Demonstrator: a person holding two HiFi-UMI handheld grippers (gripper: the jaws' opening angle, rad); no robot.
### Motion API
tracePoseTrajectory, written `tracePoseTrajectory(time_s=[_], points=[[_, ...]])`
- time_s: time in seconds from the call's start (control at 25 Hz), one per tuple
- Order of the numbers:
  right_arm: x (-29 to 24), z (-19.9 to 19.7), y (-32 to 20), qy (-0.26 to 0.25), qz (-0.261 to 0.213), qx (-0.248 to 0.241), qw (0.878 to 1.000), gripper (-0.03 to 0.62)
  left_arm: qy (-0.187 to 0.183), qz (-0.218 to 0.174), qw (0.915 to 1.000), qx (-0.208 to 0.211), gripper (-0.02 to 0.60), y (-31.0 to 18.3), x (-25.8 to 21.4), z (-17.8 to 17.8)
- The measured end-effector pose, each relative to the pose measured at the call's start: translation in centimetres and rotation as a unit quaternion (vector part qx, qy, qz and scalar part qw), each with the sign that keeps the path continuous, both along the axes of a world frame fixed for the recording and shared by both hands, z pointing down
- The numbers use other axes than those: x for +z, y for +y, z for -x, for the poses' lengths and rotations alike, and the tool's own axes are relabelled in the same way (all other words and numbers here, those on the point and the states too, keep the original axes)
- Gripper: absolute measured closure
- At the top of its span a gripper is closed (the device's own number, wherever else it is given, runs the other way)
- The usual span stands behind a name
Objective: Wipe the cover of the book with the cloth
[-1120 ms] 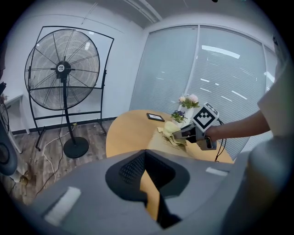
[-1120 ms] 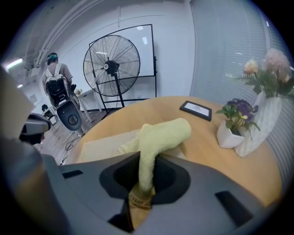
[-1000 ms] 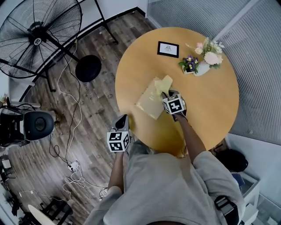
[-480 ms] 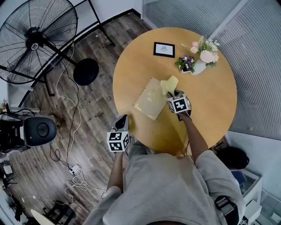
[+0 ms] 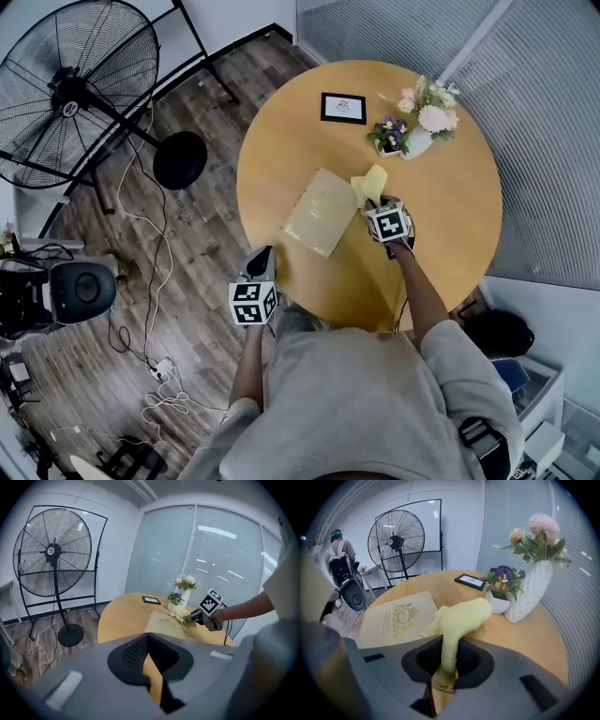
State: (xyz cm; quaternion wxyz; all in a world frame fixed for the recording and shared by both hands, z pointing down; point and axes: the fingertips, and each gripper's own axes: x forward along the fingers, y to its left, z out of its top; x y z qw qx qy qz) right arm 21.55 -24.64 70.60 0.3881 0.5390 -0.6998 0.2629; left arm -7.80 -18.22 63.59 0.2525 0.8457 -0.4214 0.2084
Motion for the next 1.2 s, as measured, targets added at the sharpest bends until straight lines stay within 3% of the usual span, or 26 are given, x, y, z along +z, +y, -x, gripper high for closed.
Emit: tracePoseTrajectory(time_s=[0.24, 0.44, 0.72, 1.2], points=[[-0.4, -2.2, 0.8, 0.018, 0.001, 0.022, 1.0, 0.53, 0.002, -0.004, 1.0, 0.002, 0.571, 0.1, -0.3, 0.0], [-3.6, -1.7, 0.2, 0.024, -0.039, 0.016, 0.999, 0.528, 0.003, -0.005, 1.0, 0.003, 0.571, 0.5, -0.3, -0.2], [-6.7, 4.2, -1.8, 0.011, -0.085, -0.045, 0.995, 0.528, 0.003, -0.008, 1.0, -0.003, 0.571, 1.1, -0.4, -0.3], [-6.8, 16.1, -1.4, -0.017, -0.08, -0.159, 0.984, 0.529, 0.001, -0.011, 0.9994, -0.032, 0.571, 1.9, -0.7, 1.5]])
